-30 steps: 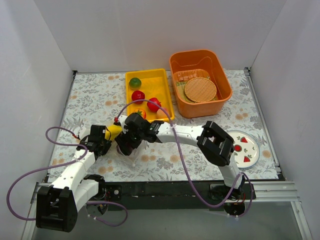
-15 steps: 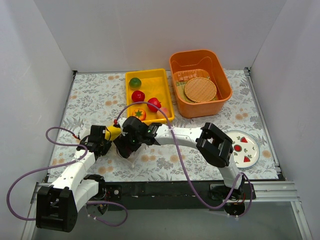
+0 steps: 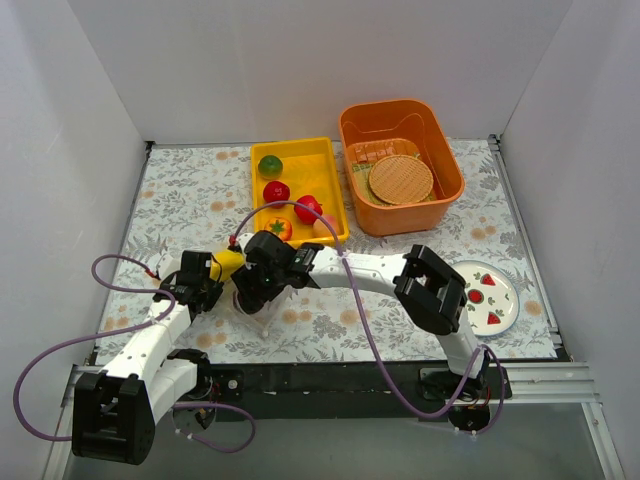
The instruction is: Open the zip-top bag and remove the fake food
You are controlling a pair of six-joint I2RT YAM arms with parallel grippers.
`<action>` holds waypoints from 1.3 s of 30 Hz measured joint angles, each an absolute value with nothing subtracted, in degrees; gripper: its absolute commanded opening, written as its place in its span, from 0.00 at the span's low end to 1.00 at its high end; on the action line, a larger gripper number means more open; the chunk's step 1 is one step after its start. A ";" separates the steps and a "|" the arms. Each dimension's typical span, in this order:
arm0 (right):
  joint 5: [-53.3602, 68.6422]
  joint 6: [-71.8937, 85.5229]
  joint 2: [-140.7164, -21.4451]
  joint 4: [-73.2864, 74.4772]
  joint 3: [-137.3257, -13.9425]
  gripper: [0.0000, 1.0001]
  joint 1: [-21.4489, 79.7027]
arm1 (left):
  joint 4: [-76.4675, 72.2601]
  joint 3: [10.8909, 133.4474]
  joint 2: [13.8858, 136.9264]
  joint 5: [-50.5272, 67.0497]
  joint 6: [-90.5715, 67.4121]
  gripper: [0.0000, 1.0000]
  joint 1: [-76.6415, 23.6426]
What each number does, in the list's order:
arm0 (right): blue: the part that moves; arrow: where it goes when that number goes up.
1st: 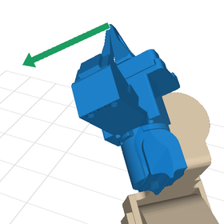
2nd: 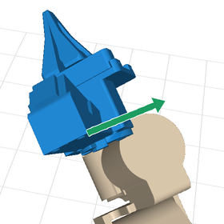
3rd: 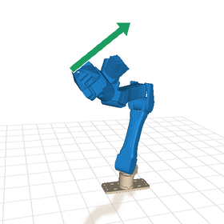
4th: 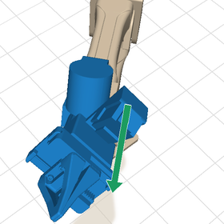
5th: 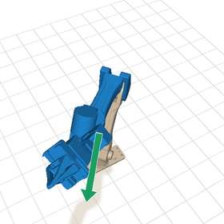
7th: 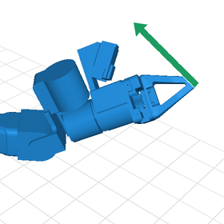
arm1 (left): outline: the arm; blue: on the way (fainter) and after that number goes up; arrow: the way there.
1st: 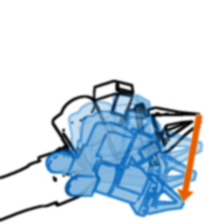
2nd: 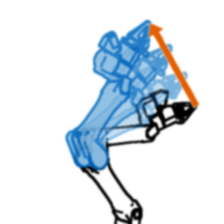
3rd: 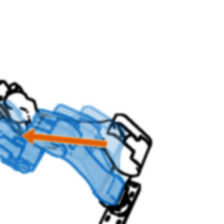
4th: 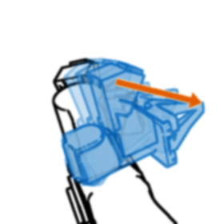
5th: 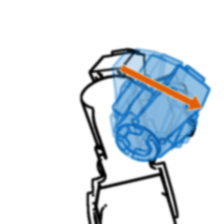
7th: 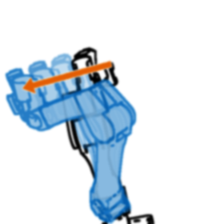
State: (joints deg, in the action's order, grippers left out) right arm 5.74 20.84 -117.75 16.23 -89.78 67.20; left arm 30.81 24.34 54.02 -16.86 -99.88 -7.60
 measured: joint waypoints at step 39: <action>-7.92 10.17 -120.92 24.01 -113.54 0.51 42.28 | 34.76 34.46 49.10 -13.63 -91.64 0.25 -7.60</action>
